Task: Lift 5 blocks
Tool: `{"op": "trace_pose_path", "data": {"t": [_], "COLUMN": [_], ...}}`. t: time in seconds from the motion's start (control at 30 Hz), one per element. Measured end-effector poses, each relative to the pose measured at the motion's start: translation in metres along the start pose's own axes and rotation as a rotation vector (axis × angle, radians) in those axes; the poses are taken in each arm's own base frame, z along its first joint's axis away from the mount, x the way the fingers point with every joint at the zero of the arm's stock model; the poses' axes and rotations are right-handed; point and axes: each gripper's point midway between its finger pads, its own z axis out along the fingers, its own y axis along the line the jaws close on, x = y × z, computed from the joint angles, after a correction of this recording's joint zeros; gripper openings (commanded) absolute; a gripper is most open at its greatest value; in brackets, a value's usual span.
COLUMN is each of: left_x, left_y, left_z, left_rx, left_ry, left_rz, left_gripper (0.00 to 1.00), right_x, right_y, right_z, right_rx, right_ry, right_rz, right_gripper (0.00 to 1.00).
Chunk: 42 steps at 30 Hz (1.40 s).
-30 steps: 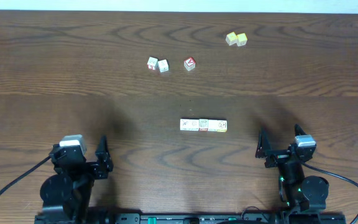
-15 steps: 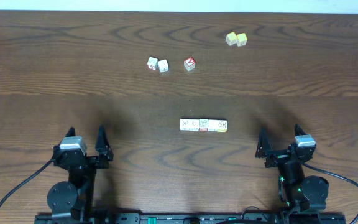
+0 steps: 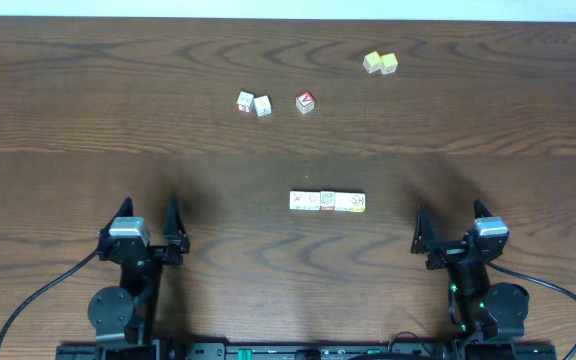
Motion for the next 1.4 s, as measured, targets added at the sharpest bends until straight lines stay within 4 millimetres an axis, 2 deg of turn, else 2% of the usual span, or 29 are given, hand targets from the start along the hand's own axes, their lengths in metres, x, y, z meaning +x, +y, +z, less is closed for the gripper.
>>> {"op": "trace_pose_path", "data": {"t": [0.23, 0.37, 0.53, 0.67, 0.83, 1.03, 1.4], "left_x": [-0.001, 0.010, 0.012, 0.033, 0.033, 0.032, 0.032], "left_y": [0.000, 0.001, 0.001, 0.005, 0.011, 0.026, 0.026], "left_z": [0.002, 0.004, 0.005, 0.004, 0.003, 0.002, 0.001], "left_rx": [0.008, 0.007, 0.006, -0.015, -0.048, -0.140, -0.141], "left_ry": [-0.035, -0.019, -0.013, 0.071, 0.073, 0.070, 0.073], "left_rz": [0.004, -0.002, -0.006, -0.017, -0.027, -0.069, -0.018], "left_gripper": [0.75, 0.75, 0.75, 0.75, 0.75, 0.75, 0.75], "right_x": [0.000, 0.000, 0.000, 0.000, 0.000, 0.000, 0.000], "right_y": [0.000, 0.000, 0.000, 0.000, 0.000, 0.000, 0.000], "right_z": [0.000, 0.000, 0.000, 0.000, 0.000, 0.000, 0.000], "right_rx": [0.000, 0.000, 0.000, 0.000, 0.000, 0.000, 0.000], "right_ry": [0.000, 0.000, 0.000, -0.001, 0.000, -0.001, -0.001], "right_rz": [0.000, 0.000, 0.000, 0.000, 0.000, 0.000, 0.000], "right_gripper": [0.99, 0.99, 0.99, 0.99, 0.99, 0.99, 0.99]}}
